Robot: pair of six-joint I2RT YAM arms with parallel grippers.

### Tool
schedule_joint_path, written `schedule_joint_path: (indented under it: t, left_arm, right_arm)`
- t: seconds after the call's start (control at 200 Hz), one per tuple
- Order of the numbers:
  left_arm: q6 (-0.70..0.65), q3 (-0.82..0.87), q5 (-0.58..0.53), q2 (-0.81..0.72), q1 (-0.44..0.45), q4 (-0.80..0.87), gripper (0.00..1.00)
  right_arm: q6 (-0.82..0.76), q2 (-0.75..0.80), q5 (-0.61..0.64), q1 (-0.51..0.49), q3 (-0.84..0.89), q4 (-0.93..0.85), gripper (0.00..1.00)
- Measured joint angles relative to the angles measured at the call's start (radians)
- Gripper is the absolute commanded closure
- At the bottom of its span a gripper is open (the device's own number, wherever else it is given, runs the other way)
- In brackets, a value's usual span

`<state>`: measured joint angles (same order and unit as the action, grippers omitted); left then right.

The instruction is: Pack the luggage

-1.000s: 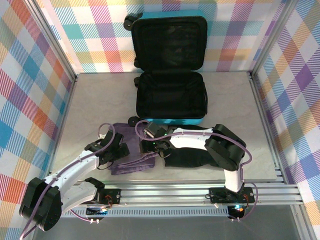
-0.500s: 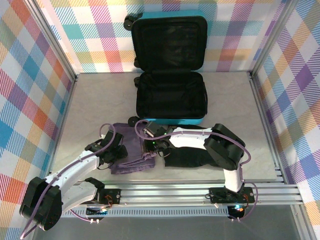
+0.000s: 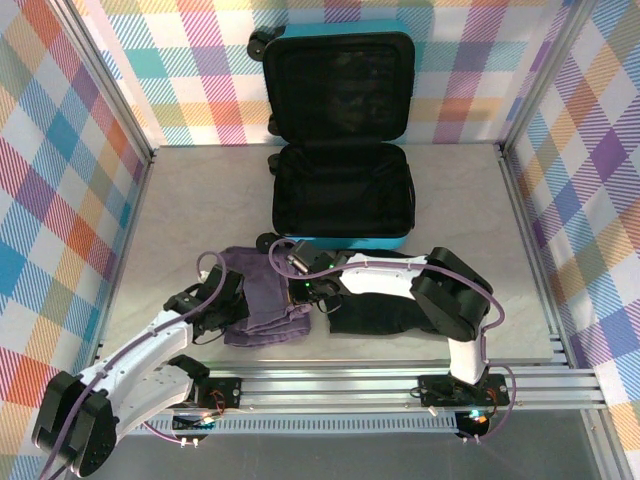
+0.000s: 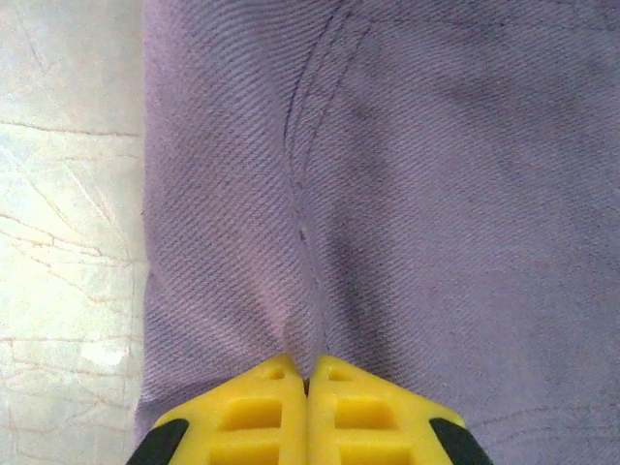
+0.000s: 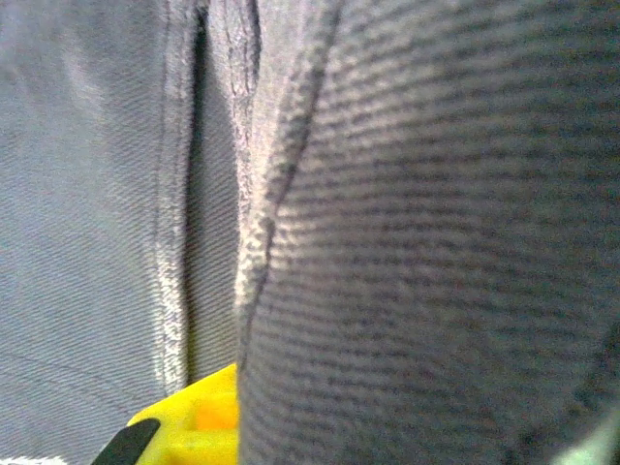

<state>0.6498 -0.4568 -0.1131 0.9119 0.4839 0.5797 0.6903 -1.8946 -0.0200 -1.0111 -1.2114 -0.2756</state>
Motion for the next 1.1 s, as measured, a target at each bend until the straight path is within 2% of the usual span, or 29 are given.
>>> schedule_joint_path:
  t: [0.37, 0.75, 1.1]
  left_arm:
    - [0.012, -0.166, 0.019, -0.122, 0.077, 0.137, 1.00]
    - [0.015, -0.261, 0.024, -0.159, 0.092, 0.214, 1.00]
    - [0.006, -0.395, 0.046, -0.175, 0.097, 0.220, 1.00]
  right_arm:
    - [-0.068, 0.164, -0.039, -0.011, 0.001, -0.051, 1.00]
    - [-0.121, 0.238, -0.046, -0.007, -0.010, -0.124, 1.00]
    - [-0.174, 0.363, -0.073, 0.061, -0.068, -0.193, 1.00]
